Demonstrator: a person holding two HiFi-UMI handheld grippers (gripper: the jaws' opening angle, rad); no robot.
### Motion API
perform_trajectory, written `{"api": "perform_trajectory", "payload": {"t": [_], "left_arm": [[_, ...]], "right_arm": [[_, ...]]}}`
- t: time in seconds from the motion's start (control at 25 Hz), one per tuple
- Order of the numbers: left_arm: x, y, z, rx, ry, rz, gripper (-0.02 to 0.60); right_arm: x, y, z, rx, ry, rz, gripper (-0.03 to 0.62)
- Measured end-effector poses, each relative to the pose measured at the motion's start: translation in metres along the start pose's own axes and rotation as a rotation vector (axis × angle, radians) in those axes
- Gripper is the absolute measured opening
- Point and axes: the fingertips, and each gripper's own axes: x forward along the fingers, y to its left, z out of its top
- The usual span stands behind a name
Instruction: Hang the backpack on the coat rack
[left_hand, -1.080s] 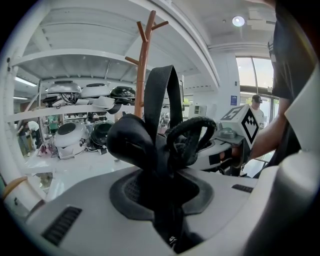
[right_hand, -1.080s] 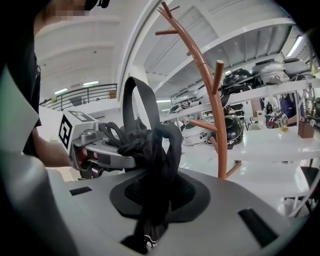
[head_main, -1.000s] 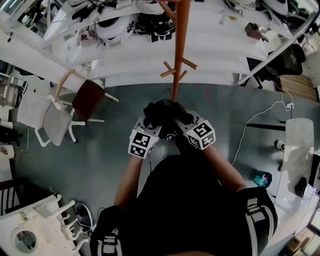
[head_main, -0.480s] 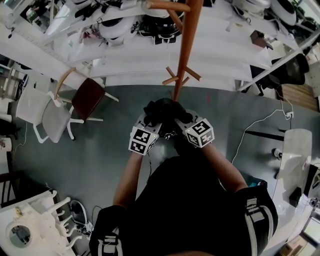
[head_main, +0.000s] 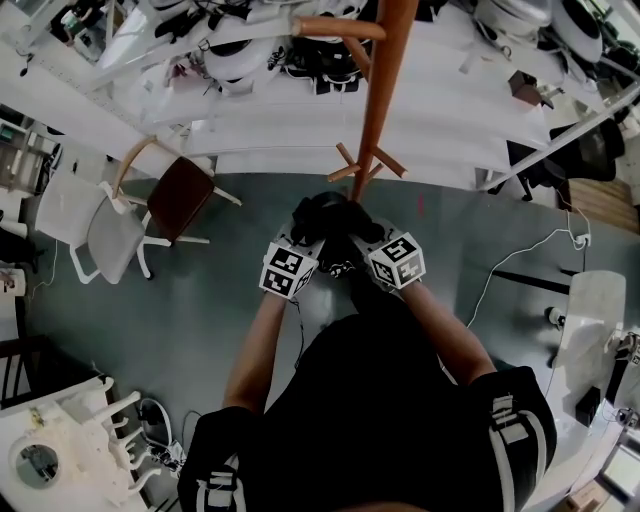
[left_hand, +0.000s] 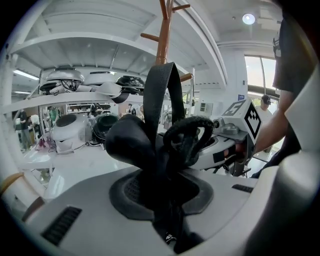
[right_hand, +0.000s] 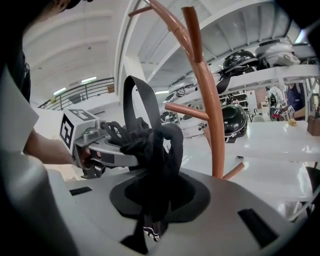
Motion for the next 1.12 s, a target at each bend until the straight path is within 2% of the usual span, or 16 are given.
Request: {"api": "perform_trajectory", "payload": {"t": [0.4,1.12], "left_arm": [[0.025,0.021,0.003,0.017,0.024,-0.011,0.095],[0.076,0.039,0.002,0.044,0.098,-0.134,0.097]], "right_arm": [[0.017,-0.023,0.002,0.018,0.012,-0.013,0.077],[0.025,-0.059,-0.006,0.082,0.04,-0.075,0.077]]}}
